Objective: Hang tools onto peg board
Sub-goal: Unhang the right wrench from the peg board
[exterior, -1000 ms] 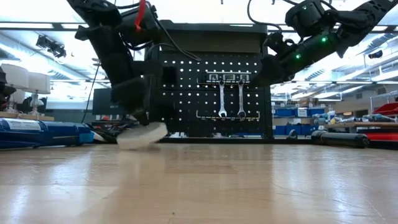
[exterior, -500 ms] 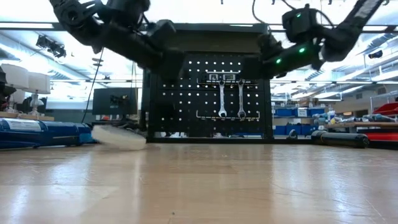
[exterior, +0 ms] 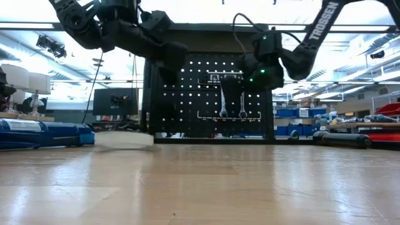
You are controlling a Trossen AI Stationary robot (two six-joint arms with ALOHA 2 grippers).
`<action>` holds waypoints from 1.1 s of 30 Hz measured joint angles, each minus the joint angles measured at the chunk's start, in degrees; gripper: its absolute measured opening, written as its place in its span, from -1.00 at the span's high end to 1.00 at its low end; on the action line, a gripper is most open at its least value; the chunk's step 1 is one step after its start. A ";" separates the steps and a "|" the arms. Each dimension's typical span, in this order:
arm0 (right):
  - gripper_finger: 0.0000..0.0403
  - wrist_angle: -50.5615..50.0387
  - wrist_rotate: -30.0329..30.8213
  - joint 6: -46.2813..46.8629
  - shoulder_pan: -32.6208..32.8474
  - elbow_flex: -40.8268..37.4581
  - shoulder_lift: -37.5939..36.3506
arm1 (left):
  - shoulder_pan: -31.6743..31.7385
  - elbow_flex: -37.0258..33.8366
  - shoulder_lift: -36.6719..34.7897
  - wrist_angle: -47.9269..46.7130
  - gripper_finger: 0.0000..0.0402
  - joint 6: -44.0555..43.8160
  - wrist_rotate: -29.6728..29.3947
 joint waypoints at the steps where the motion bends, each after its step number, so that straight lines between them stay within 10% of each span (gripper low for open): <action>1: -0.18 -0.03 0.45 0.96 -0.15 0.65 0.42 | 0.00 0.00 0.00 -0.42 -0.05 0.05 0.06; 33: -0.18 -11.32 3.88 21.30 -5.25 8.82 1.90 | 0.66 -0.02 0.00 -0.01 -0.05 -3.37 6.56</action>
